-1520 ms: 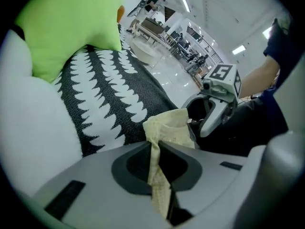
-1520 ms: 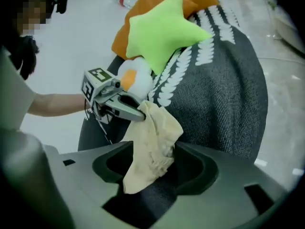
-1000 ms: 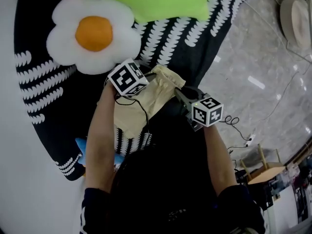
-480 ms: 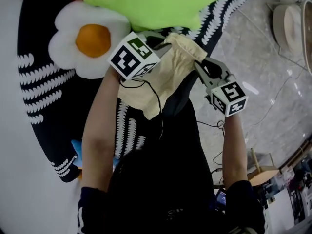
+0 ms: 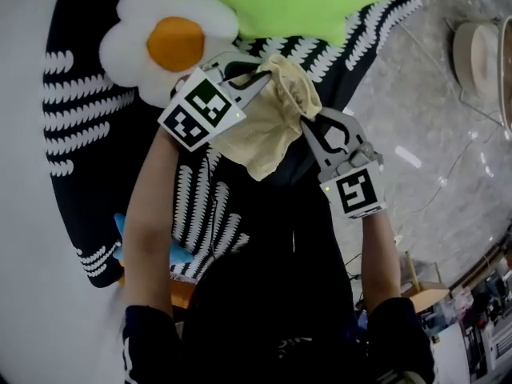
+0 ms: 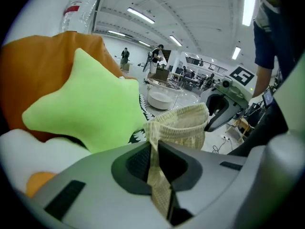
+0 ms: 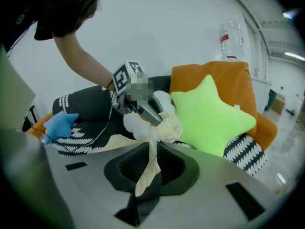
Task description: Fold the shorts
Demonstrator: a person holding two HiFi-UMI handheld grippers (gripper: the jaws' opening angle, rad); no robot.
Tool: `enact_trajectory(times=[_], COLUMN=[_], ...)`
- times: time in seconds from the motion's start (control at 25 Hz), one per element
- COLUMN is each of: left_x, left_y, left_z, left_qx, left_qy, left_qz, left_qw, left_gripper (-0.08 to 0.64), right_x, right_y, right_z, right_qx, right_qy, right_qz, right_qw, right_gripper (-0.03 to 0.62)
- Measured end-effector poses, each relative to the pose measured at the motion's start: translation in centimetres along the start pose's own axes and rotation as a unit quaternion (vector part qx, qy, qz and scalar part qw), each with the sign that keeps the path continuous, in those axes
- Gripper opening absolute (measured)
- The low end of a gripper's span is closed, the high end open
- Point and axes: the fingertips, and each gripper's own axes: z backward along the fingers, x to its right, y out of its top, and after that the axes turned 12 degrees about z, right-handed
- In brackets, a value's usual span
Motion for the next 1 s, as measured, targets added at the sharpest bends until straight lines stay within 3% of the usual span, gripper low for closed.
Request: enact_trajectory(times=[0.16, 0.28, 0.36, 0.48, 0.56, 0.6, 0.72, 0.8, 0.88, 0.96, 1.0], left_x=[1.7, 2.0, 1.7, 1.0, 0.9, 1.1, 2.0, 2.9, 3.7, 4.1, 4.0], left_y=[-3.7, -7.7, -11.2, -18.8, -23.6, -25.1, -26.7, -26.7, -26.5, -25.4, -24.8], left_z=[3.1, 3.4, 2.8, 3.9, 5.7, 6.7, 9.2, 10.1, 10.1, 9.1, 8.4], left_qx=[0.026, 0.055, 0.076, 0.057, 0.041, 0.044, 0.09, 0.111, 0.102, 0.092, 0.09], left_qy=[0.027, 0.055, 0.089, 0.129, 0.141, 0.145, 0.149, 0.153, 0.152, 0.138, 0.132], left_qz=[-0.014, -0.01, 0.02, 0.112, 0.196, 0.242, 0.372, 0.423, 0.435, 0.438, 0.443], left_qw=[0.9992, 0.9969, 0.9929, 0.9837, 0.9694, 0.9583, 0.9116, 0.8862, 0.8815, 0.8836, 0.8824], left_gripper=[0.032, 0.035, 0.051, 0.123, 0.157, 0.16, 0.16, 0.16, 0.161, 0.175, 0.191], right_x=[-5.6, -10.0, -12.8, -18.1, -21.6, -23.0, -24.9, -25.4, -25.9, -26.6, -27.1], right_y=[1.6, 0.4, -1.7, -4.1, -5.3, -5.9, -8.2, -9.1, -9.1, -9.3, -9.6], right_z=[-0.8, -3.2, -5.2, -8.3, -10.0, -10.4, -10.8, -10.8, -10.8, -10.6, -10.3], right_qx=[0.009, 0.007, -0.008, -0.031, -0.048, -0.06, -0.107, -0.135, -0.157, -0.171, -0.171], right_qy=[0.007, 0.025, 0.054, 0.095, 0.122, 0.137, 0.186, 0.209, 0.225, 0.251, 0.266], right_qz=[0.059, 0.122, 0.186, 0.249, 0.282, 0.306, 0.389, 0.43, 0.439, 0.443, 0.458], right_qw=[0.998, 0.992, 0.981, 0.963, 0.95, 0.94, 0.896, 0.868, 0.855, 0.843, 0.831], right_gripper=[0.064, 0.064, 0.064, 0.064, 0.064, 0.064, 0.064, 0.066, 0.081, 0.158, 0.2])
